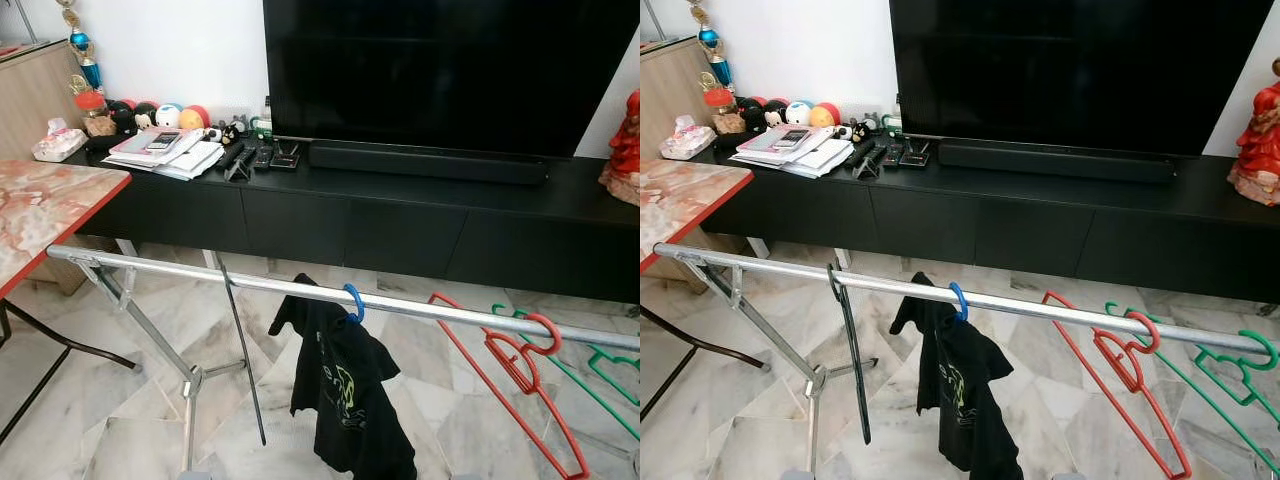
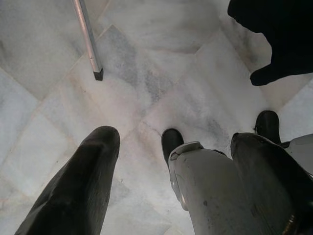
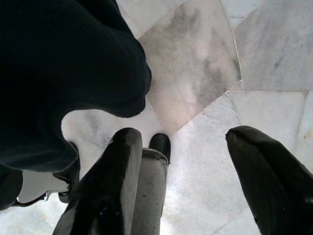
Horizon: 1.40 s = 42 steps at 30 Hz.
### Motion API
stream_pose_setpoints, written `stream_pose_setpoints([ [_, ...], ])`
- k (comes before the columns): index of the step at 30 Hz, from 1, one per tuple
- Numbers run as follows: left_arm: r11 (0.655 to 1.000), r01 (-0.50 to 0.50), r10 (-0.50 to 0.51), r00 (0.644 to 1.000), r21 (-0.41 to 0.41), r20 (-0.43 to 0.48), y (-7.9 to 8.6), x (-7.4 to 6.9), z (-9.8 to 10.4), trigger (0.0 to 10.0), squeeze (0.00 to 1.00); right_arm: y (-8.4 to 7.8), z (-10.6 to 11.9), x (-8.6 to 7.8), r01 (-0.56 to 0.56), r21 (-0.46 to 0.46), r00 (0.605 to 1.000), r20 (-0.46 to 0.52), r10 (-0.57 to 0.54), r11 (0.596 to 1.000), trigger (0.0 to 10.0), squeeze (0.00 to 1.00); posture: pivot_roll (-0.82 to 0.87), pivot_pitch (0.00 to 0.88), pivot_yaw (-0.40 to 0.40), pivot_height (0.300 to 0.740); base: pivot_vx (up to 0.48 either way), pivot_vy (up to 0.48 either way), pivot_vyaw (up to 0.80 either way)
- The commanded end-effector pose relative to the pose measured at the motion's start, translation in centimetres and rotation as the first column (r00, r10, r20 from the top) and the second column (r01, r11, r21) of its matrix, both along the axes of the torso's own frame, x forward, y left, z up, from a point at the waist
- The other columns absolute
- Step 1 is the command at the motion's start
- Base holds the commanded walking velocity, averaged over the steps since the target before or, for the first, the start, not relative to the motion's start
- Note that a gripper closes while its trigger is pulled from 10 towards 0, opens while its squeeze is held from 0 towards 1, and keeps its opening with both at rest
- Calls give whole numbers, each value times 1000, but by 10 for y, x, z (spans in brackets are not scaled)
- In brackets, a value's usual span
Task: Hang hanger
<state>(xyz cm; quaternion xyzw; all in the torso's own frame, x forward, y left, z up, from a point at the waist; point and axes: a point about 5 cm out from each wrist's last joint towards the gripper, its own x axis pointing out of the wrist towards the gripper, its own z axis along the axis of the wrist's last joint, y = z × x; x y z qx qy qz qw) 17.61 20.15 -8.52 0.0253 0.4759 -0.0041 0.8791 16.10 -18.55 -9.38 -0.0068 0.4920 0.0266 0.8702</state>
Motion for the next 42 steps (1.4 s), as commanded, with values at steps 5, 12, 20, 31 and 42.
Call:
stream_pose_setpoints([
  [5,999,36,-36,999,12,-19,-1,-5,-2,10000,0,-1,-1,-2,23,3,1000,3,-23,1000,10000,0,67,14,-7,740,-296,0,0],
  [12,999,34,-33,999,10,-16,-3,-4,-3,10000,0,-1,0,-2,17,2,1000,3,-17,1000,10000,0,77,15,-15,740,-324,0,0],
  [20,1000,28,-28,999,6,-16,-6,-4,-3,10000,0,-4,2,2,7,-11,1000,13,-7,1000,10000,0,65,8,-27,740,-326,0,0],
  [31,998,55,-54,998,26,-44,-5,-11,-6,10000,0,-8,2,1,18,-15,1000,13,-18,1000,10000,0,52,0,-18,740,-226,0,0],
  [42,998,48,-46,998,32,-38,12,-12,-3,10000,0,-2,-1,-2,1,-13,1000,-4,-1,1000,10000,0,48,0,-8,740,0,0,-800],
])
